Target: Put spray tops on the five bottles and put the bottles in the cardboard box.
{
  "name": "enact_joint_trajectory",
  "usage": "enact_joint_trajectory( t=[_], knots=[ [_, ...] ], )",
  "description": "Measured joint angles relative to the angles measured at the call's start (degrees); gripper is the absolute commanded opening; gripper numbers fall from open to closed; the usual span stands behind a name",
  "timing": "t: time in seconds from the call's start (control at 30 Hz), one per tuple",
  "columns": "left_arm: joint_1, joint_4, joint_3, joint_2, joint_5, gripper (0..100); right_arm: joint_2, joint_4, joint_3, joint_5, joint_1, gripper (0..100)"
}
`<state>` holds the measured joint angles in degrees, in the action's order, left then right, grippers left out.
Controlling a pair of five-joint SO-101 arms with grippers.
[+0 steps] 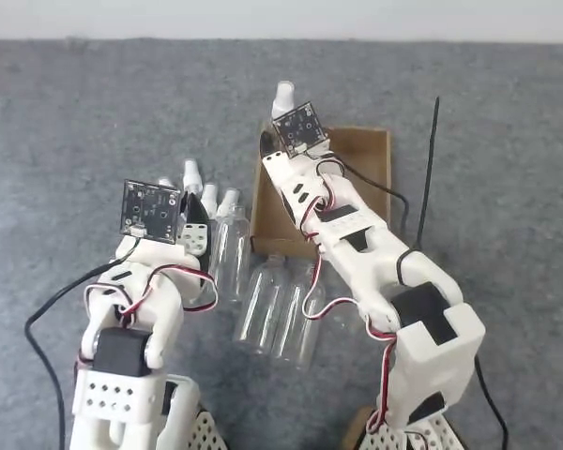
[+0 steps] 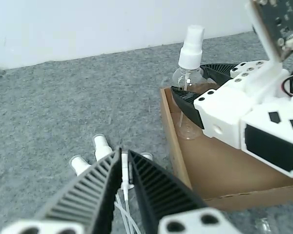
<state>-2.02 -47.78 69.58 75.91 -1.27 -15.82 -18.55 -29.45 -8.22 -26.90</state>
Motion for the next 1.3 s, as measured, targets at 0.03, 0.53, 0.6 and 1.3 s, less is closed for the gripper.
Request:
enact_joint_trajectory(
  t=[0.03, 0.53, 0.6, 1.3],
  knots=[
    [0.0, 0.0, 0.0, 0.0, 0.0, 1, 0.0, 0.0, 0.0, 0.0, 0.0, 16.1],
    [0.0, 0.0, 0.0, 0.0, 0.0, 1, 0.0, 0.0, 0.0, 0.0, -0.5, 27.8],
    [0.0, 0.0, 0.0, 0.0, 0.0, 1, 0.0, 0.0, 0.0, 0.0, -0.4, 27.6],
    [0.0, 0.0, 0.0, 0.0, 0.0, 1, 1.4, 0.0, -0.1, 0.0, -0.4, 27.5]
  ],
)
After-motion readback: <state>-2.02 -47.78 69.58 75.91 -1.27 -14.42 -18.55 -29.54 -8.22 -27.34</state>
